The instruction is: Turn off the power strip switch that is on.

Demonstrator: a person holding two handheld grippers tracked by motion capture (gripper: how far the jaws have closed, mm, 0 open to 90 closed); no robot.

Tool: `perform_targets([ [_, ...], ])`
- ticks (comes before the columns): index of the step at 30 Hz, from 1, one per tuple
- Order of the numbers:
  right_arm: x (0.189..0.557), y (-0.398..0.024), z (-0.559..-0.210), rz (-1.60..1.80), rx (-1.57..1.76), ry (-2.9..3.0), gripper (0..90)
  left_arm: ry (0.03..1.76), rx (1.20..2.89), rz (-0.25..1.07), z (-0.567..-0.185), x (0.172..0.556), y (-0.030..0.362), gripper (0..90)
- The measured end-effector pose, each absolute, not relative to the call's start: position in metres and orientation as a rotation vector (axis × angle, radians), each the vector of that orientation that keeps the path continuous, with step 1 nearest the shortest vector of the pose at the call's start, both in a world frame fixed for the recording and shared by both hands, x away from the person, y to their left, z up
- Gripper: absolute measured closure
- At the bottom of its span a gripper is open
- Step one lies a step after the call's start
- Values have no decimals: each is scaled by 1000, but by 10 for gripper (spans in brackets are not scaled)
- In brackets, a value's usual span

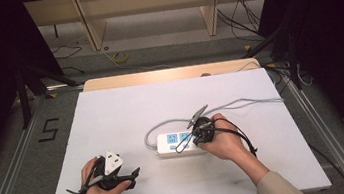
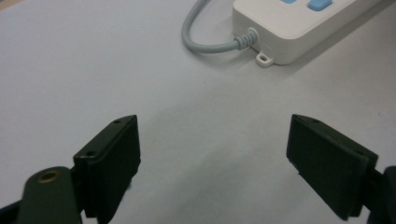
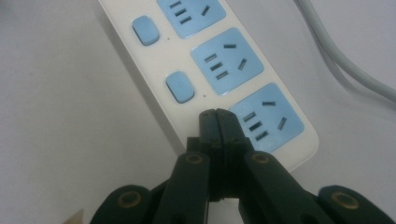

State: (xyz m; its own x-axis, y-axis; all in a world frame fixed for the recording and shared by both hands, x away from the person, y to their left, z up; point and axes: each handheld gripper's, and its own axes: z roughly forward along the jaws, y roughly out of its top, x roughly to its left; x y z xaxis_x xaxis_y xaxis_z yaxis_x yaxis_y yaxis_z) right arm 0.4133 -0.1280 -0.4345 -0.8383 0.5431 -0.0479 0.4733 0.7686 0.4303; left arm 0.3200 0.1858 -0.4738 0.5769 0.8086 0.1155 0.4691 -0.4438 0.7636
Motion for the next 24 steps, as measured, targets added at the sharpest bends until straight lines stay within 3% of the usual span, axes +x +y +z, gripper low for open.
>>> perform_targets([
  [24, 416, -125, -436, 589, 820, 2811, 900, 1011, 2111, 626, -474, 320, 186, 173],
])
